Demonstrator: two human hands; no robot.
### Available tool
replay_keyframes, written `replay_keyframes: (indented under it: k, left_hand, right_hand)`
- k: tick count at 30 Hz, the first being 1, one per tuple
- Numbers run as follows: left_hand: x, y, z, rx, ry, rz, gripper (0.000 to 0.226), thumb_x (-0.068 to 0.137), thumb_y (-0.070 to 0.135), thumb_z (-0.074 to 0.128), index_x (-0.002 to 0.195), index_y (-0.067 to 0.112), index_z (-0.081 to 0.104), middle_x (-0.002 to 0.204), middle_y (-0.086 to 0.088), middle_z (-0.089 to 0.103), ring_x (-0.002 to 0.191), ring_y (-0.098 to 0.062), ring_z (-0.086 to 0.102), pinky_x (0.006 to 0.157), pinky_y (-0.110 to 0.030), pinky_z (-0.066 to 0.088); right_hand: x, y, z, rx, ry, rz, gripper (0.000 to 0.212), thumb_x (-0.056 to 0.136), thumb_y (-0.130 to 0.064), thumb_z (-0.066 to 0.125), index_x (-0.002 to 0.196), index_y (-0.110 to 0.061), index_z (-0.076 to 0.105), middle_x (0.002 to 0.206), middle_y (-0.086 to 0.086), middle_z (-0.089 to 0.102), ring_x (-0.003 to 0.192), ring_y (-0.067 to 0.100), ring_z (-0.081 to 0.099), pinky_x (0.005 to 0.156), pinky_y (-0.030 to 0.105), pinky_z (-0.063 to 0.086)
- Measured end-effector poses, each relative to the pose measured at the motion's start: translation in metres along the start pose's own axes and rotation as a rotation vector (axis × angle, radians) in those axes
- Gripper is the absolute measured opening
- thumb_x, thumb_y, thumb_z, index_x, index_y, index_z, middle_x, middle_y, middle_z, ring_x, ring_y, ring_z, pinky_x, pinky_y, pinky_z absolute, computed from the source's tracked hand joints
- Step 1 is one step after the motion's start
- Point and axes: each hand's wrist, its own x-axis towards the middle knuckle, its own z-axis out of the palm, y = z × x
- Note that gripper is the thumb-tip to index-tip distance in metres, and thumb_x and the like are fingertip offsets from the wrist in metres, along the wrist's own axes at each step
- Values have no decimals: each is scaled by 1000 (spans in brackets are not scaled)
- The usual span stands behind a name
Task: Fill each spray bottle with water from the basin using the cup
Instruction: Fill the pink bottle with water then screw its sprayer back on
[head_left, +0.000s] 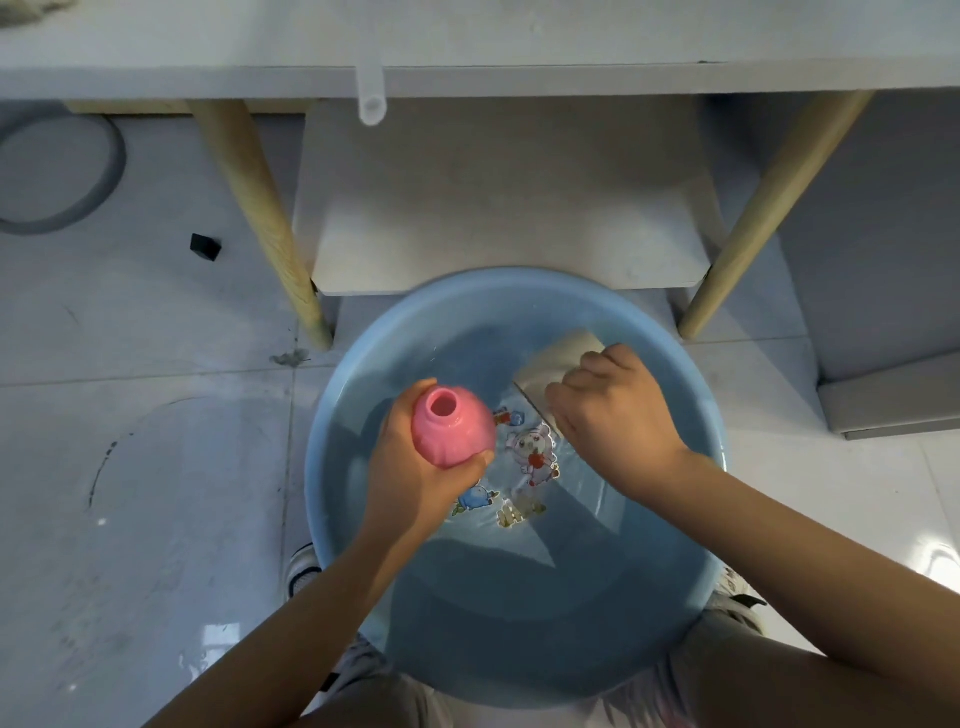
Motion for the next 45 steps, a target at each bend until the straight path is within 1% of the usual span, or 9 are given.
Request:
replay_keyframes:
  k: [6, 10, 14, 20, 26, 29, 35, 40, 45]
  left_hand:
    - [1, -2, -1, -6, 8, 12, 80, 58, 18, 89, 123, 32, 45, 116, 10, 52, 100, -8, 52, 69, 3, 40]
    - [0, -2, -3, -4, 8, 8, 82, 59, 20, 89, 125, 34, 42, 118, 11, 50, 103, -9, 50, 69, -3, 43]
    - [1, -1, -6, -7, 9, 16, 83, 60, 23, 88, 127, 33, 40, 119, 13, 47, 105, -10, 48, 74, -8, 43]
    - [-2, 8, -19, -57, 12, 75, 82, 56, 26, 90, 125, 35, 47, 116, 13, 52, 105, -8, 54, 84, -24, 50]
    - [-11, 57, -62, -47, -123, 109, 74, 53, 22, 91, 110, 43, 47, 106, 27, 51, 97, 1, 53, 73, -14, 46]
    - [-23, 92, -92, 25, -241, 169, 83, 43, 39, 85, 117, 41, 47, 114, 18, 54, 102, -5, 56, 76, -22, 51]
    - [-59, 170, -153, 160, -416, 277, 75, 59, 15, 89, 114, 42, 48, 105, 20, 60, 97, -1, 61, 69, -13, 53]
    - [-91, 222, -186, 82, -369, 320, 64, 49, 21, 87, 101, 41, 55, 94, 17, 69, 87, 1, 66, 64, -13, 51]
    - [-111, 258, -200, -16, -277, 334, 69, 41, 26, 87, 102, 36, 58, 91, 12, 71, 83, -3, 68, 58, -16, 52]
  right_hand:
    - [-3, -8, 6, -43, 33, -94, 23, 47, 7, 55, 57, -14, 60, 46, -1, 45, 55, 23, 50, 74, 31, 30]
    - [-4, -8, 12, -11, 155, -29, 26, 64, 5, 40, 60, -15, 57, 47, -1, 43, 65, 19, 36, 75, 31, 29]
    - [-4, -6, 11, 19, 59, 129, 21, 62, -2, 66, 53, -17, 55, 44, -3, 46, 54, 22, 45, 68, 32, 29]
    - [6, -5, -3, 133, -119, 297, 26, 71, -22, 70, 55, -16, 49, 48, 3, 57, 50, 28, 55, 63, 28, 25]
    - [24, -13, -64, 207, -320, 306, 33, 91, -42, 50, 68, -18, 46, 80, 5, 64, 87, 31, 59, 74, 30, 30]
    - [32, -12, -106, 270, -408, 297, 41, 89, -46, 54, 61, -19, 40, 71, -2, 49, 80, 24, 49, 67, 28, 31]
    - [44, -11, -206, 344, -504, 229, 38, 84, -45, 62, 61, -16, 53, 65, -1, 54, 67, 18, 50, 58, 28, 35]
    - [40, -3, -276, 495, -472, 295, 33, 83, -46, 64, 62, -20, 61, 67, 0, 55, 65, 15, 47, 64, 29, 35]
    - [33, 7, -322, 841, -442, 527, 30, 91, -34, 59, 68, -15, 53, 50, -4, 45, 52, 13, 41, 49, 21, 35]
